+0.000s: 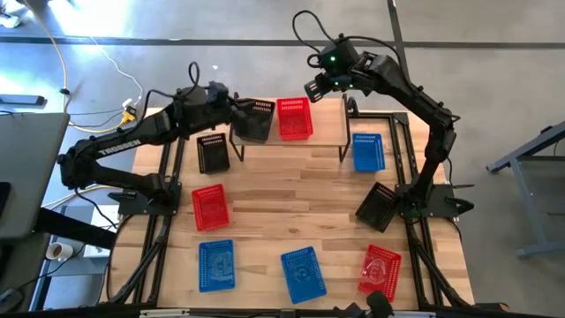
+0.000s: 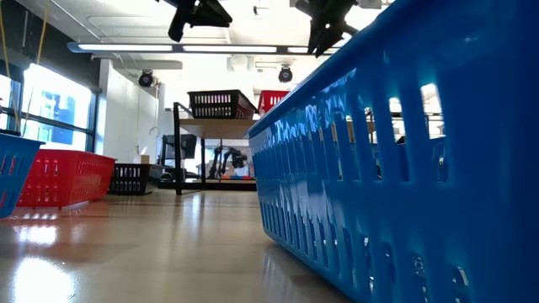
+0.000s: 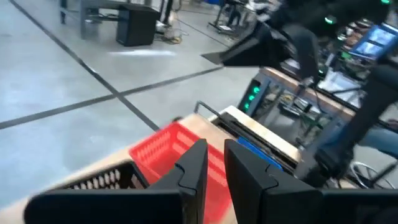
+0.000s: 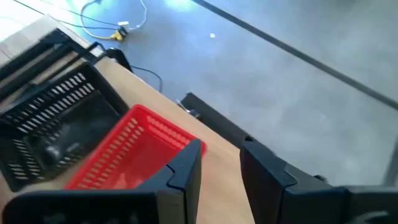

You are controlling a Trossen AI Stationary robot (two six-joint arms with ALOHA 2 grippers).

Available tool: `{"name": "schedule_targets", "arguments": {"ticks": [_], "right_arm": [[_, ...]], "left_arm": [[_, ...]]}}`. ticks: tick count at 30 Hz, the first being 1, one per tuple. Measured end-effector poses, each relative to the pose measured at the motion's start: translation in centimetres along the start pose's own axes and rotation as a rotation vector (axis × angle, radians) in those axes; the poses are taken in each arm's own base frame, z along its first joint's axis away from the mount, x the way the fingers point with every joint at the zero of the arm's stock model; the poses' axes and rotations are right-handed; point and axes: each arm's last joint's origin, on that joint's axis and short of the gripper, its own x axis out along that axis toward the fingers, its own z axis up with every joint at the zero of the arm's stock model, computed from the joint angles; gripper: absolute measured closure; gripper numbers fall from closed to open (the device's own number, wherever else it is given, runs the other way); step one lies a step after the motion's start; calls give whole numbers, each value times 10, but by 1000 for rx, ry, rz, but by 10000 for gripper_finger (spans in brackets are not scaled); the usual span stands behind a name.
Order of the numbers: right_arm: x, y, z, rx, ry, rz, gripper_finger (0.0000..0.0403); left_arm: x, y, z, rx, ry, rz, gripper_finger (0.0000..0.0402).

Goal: Stack baskets on shelf by color
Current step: Adjust the black bin on the shelf

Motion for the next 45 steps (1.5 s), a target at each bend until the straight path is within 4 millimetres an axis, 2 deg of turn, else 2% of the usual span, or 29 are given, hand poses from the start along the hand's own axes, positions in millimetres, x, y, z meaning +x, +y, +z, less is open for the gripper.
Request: {"name": "schedule_targets", "arguments": {"ticks": [5, 15, 24, 31, 37, 45], "right_arm": [[-6, -12, 1, -5, 28, -34, 305], [-3, -25, 1, -15, 60, -47, 305], [-3, -26, 1, -39, 68, -46, 305], [-3, -26, 1, -66, 69, -43, 305], [-3, -25, 0, -100, 76, -22, 305], [-3, -25, 0, -125, 77, -16, 305]], "left_arm": [[14, 0, 2, 7, 48, 29, 355], [62, 0, -32, 6, 202, 94, 355], [81, -8, -55, 14, 282, 87, 355], [80, -14, -61, 8, 314, 81, 355], [68, -14, -69, 60, 415, 128, 355], [43, -12, -54, 122, 409, 105, 355]]}}
